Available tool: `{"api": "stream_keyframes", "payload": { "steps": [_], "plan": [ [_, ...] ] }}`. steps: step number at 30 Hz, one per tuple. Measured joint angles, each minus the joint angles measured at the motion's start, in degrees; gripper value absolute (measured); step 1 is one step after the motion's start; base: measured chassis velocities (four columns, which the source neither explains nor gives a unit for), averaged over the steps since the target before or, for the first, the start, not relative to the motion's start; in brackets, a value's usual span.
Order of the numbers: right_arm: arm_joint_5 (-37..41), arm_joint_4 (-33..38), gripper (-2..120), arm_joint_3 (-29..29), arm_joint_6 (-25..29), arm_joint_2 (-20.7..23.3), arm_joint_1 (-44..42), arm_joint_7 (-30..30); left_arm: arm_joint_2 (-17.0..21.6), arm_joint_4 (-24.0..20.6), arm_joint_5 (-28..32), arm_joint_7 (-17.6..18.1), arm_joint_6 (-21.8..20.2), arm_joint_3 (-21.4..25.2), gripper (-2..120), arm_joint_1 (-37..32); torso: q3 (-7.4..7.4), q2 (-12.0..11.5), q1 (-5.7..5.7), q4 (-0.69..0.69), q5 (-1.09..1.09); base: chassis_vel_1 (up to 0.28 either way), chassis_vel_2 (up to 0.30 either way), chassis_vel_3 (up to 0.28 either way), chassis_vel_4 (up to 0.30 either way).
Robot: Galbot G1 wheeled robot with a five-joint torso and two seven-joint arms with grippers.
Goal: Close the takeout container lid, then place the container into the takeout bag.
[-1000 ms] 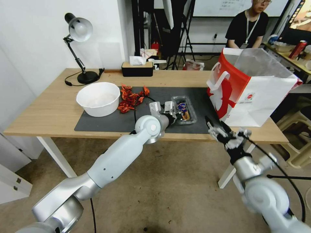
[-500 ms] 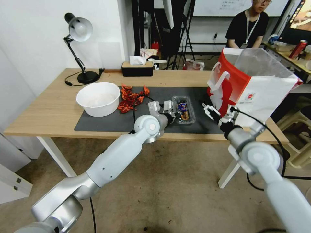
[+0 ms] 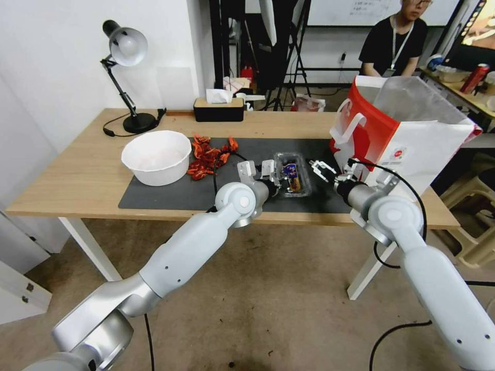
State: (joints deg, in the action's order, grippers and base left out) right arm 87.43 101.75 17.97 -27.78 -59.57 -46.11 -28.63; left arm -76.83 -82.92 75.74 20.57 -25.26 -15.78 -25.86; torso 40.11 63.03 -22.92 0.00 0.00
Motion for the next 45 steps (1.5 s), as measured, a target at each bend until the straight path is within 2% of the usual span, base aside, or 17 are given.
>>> {"api": "stream_keyframes", "payload": {
  "steps": [25, 36, 45],
  "plan": [
    [-0.95, -8.62, 100, -5.93, -11.53, -0.32, 10.01, 0.53, 0.64, 0.11, 0.31, -0.51, 0.23, 0.93, 0, -0.50, -0.01, 0.00, 0.00, 0.00, 0.00, 0.000, 0.000, 0.000, 0.000],
    [-4.62, -10.71, 100, -8.86, -13.92, -0.83, 12.08, -1.94, 0.55, 0.04, 0.35, -0.47, 0.34, 0.99, 0, -0.50, -0.01, 0.00, 0.00, 0.00, 0.00, 0.000, 0.000, 0.000, 0.000],
    [-3.93, -11.79, 100, -9.04, -14.04, -1.69, 12.34, -2.03, 0.79, -0.23, 0.59, -0.29, 0.40, 1.04, 0, -0.39, -0.02, 0.00, 0.02, -0.02, -0.02, 0.000, 0.000, 0.000, 0.000]
  ]
}}
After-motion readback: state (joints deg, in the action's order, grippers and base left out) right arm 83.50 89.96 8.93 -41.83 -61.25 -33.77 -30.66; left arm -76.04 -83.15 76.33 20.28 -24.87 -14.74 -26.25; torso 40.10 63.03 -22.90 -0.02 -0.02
